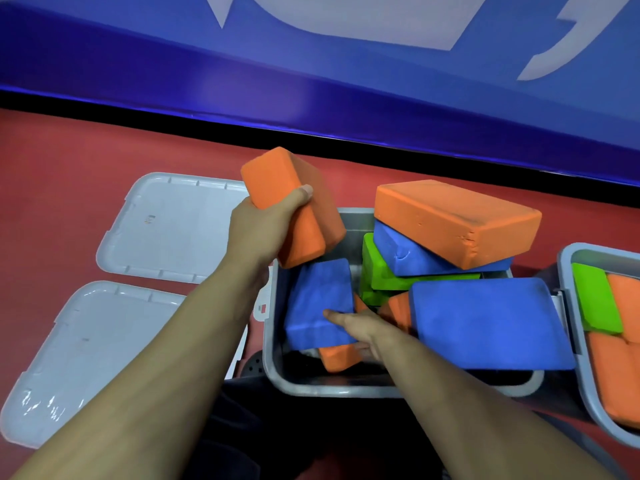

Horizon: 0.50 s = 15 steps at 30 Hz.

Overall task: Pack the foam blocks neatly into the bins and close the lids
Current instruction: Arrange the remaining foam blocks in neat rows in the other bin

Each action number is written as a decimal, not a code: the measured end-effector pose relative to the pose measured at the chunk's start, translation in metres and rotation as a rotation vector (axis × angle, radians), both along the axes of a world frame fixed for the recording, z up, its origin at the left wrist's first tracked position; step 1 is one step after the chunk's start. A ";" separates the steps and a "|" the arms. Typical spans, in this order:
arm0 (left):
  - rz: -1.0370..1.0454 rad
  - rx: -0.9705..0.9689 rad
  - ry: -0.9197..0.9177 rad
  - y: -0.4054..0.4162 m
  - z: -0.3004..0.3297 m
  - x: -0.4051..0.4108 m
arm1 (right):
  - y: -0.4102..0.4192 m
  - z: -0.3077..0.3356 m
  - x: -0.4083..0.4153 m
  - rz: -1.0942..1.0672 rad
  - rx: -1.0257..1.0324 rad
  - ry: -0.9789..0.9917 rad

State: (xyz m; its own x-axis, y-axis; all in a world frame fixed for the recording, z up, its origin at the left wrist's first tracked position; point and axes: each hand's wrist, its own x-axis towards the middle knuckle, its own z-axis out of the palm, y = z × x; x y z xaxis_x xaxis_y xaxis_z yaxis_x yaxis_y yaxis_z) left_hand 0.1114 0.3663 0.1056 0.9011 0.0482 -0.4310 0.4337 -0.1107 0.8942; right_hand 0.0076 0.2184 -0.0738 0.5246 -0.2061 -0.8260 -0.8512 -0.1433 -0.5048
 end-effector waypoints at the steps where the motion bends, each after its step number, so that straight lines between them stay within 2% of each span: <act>1: 0.005 -0.012 -0.002 0.001 0.002 0.000 | 0.003 0.009 0.001 -0.019 0.014 0.006; 7: 0.037 -0.034 0.001 0.009 0.005 0.005 | 0.010 0.023 0.001 -0.152 0.036 0.029; 12: 0.022 -0.075 -0.001 0.006 0.009 0.004 | 0.003 -0.017 0.020 -0.309 -0.061 -0.101; 15: 0.018 -0.078 -0.003 0.005 0.010 0.003 | 0.008 0.023 0.027 -0.401 -0.044 -0.070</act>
